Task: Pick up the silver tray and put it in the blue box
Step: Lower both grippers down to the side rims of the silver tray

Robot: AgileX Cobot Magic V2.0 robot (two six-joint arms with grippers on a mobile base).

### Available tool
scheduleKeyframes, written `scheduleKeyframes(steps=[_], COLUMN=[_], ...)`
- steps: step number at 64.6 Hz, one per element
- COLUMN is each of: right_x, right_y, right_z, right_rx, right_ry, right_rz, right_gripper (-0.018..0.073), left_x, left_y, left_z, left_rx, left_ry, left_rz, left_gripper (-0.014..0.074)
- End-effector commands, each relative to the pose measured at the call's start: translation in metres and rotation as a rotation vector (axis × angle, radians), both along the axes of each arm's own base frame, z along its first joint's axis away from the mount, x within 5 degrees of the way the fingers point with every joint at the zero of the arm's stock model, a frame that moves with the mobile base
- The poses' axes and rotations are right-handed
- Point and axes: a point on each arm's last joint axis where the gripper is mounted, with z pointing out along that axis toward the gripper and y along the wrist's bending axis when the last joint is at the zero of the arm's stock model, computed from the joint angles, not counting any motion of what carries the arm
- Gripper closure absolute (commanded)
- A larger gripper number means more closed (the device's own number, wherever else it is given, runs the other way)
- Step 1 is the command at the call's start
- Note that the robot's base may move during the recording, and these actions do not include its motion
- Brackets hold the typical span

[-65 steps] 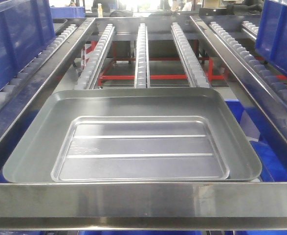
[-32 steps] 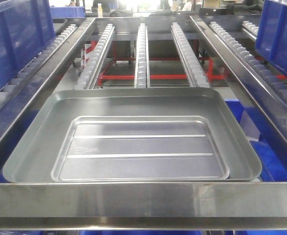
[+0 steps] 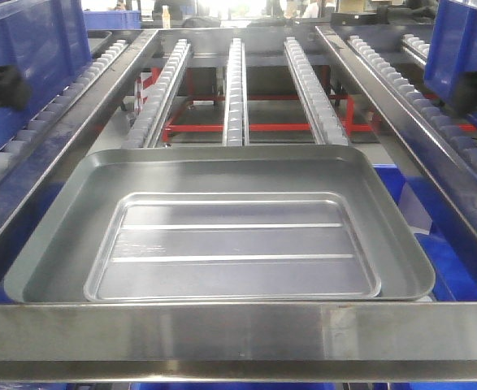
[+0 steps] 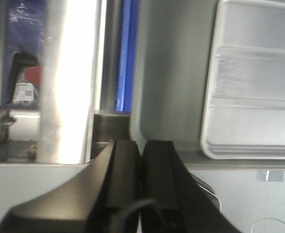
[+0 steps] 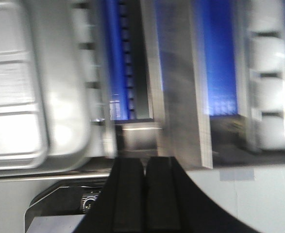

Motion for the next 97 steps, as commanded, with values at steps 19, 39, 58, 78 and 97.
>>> scheduleKeyframes(steps=[19,39,58,78,97], right_x=[0.050,0.071,0.075,0.082,0.083], right_y=[0.055,0.073,0.071,0.070,0.071], right_z=[0.017,-0.004,-0.011,-0.025,-0.027], right_rx=[0.064,0.072,0.069,0.032,0.034], right_ry=[-0.064,-0.008,0.007,0.029,0.028], right_rz=[0.110,0.162,0.169,0.210,0.208], right_gripper=[0.0501,0.0501,0.0501,0.0501,0.0501], left_x=[0.046,0.040,0.043,0.049,0.050], left_y=[-0.034,-0.053,-0.062,-0.072,-0.071], left_z=[0.024,0.020,0.014,-0.008,-0.009], left_rx=[-0.061,-0.077,-0.085,-0.071,-0.059], left_ry=[-0.057,-0.035,-0.042,0.022,0.012], left_rz=[-0.021,-0.082,-0.095,-0.093,-0.098], left_gripper=[0.0602,0.0602,0.0602,0.0602,0.0602])
